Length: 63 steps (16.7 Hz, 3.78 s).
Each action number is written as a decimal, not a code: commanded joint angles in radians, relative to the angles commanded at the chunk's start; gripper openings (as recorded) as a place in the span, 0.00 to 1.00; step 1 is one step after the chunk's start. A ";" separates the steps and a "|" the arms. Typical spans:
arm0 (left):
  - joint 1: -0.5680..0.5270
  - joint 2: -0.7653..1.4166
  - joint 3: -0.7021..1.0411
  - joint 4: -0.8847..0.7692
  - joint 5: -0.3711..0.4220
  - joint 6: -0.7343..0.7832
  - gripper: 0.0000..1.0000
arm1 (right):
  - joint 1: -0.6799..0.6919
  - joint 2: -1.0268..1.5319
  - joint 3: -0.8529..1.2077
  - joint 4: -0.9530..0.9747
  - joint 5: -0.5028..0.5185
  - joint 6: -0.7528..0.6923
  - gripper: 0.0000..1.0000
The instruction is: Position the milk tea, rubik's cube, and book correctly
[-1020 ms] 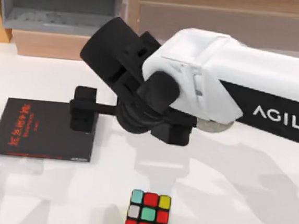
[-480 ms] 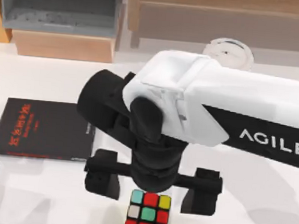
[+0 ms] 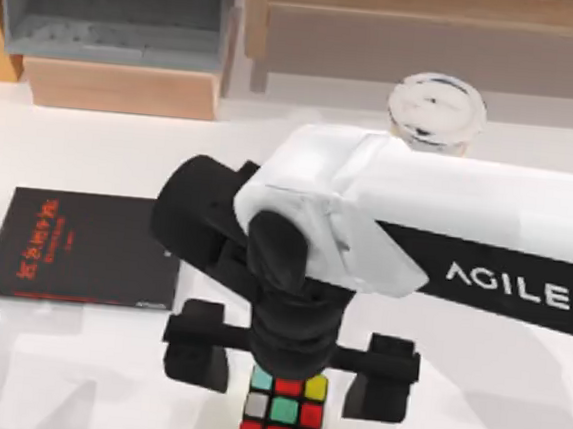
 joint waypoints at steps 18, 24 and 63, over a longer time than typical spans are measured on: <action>0.000 0.000 0.000 0.000 0.000 0.000 1.00 | 0.004 0.037 -0.110 0.148 0.000 0.005 0.32; 0.000 0.000 0.000 0.000 0.000 0.000 1.00 | 0.004 0.037 -0.110 0.148 0.000 0.005 0.00; 0.000 0.000 0.000 0.000 0.000 0.000 1.00 | -1.316 -0.434 -0.040 1.128 -0.366 -1.060 0.00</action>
